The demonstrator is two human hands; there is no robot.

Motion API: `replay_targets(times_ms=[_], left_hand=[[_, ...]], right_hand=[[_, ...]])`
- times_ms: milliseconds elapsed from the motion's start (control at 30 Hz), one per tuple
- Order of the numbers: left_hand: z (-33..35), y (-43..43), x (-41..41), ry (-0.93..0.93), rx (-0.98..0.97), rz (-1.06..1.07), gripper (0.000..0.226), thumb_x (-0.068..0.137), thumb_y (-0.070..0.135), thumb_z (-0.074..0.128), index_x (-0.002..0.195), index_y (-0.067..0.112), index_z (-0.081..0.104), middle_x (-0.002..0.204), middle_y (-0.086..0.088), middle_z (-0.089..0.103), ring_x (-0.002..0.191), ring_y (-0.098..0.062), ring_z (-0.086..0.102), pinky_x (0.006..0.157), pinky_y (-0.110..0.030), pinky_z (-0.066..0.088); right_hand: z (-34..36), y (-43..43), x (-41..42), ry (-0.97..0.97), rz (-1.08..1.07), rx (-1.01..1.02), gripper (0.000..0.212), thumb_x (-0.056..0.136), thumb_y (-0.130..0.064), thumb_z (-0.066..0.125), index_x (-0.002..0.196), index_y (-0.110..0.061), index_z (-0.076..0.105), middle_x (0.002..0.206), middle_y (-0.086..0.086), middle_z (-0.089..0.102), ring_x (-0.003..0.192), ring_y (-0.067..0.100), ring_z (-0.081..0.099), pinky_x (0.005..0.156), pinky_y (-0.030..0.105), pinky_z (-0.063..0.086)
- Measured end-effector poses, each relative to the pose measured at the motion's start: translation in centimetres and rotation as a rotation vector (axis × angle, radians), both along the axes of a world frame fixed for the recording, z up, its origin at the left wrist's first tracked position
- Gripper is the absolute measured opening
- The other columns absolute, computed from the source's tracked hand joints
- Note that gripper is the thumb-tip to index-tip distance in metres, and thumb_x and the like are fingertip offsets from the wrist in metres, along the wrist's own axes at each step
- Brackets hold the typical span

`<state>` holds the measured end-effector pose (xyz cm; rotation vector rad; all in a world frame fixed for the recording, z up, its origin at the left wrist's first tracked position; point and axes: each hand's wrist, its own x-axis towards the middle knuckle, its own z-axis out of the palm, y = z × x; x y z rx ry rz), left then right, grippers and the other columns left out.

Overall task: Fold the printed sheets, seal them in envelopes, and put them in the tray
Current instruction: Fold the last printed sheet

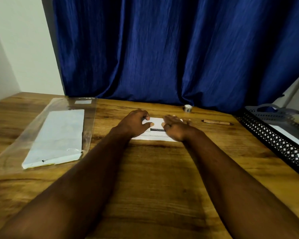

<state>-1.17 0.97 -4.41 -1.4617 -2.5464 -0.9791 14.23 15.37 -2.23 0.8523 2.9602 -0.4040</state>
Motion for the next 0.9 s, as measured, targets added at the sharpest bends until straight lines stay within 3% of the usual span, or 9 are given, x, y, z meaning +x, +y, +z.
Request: replay_targets(times_ms=[200,400,533,700,900], left_hand=[[0.2,-0.4,0.0,0.007,-0.051,0.038,0.056,0.094,0.059,0.069,0.139,0.027,0.060,0.147,0.005,0.056,0.138,-0.021,0.046,0.113,-0.041,0.041],[0.8,-0.7,-0.3,0.036,-0.173,0.118,0.083,0.083,0.079,0.064,0.150,0.034,0.048,0.159,-0.004,0.041,0.149,-0.030,0.031,0.120,-0.064,0.026],[0.7,-0.6,-1.2,0.059,-0.146,0.135,0.098,0.073,0.090,0.063,0.147,0.028,0.047,0.149,-0.003,0.055,0.140,-0.029,0.043,0.117,-0.064,0.026],[0.8,-0.7,-1.0,0.091,-0.113,0.095,0.085,0.075,0.083,0.069,0.141,0.030,0.059,0.142,-0.001,0.055,0.136,-0.027,0.043,0.113,-0.054,0.031],[1.3,-0.9,-0.4,0.041,-0.099,0.085,0.089,0.074,0.084,0.069,0.146,0.037,0.046,0.118,0.010,0.061,0.131,-0.022,0.044,0.103,-0.052,0.027]], right_hand=[[-0.1,3.0,2.2,-0.031,-0.125,0.014,0.061,0.114,-0.054,0.015,0.171,-0.035,0.003,0.178,-0.011,-0.008,0.165,0.017,-0.008,0.128,0.063,-0.008],[-0.4,3.3,2.1,-0.029,-0.123,0.026,0.062,0.113,-0.057,0.015,0.170,-0.035,0.004,0.179,-0.011,-0.007,0.165,0.017,-0.007,0.128,0.064,-0.005],[-0.5,2.9,2.5,0.079,-0.113,0.032,0.063,0.112,-0.058,0.025,0.170,-0.035,0.017,0.179,-0.008,0.007,0.165,0.021,0.004,0.129,0.063,0.000],[0.1,1.3,2.7,0.259,0.019,0.024,0.074,0.103,-0.069,0.046,0.167,-0.040,0.022,0.176,-0.005,0.023,0.162,0.021,0.017,0.129,0.058,0.008],[-0.6,2.2,1.6,0.197,0.078,0.027,0.096,0.084,-0.090,0.038,0.165,-0.040,0.027,0.174,-0.004,0.030,0.159,0.025,0.025,0.125,0.063,0.020]])
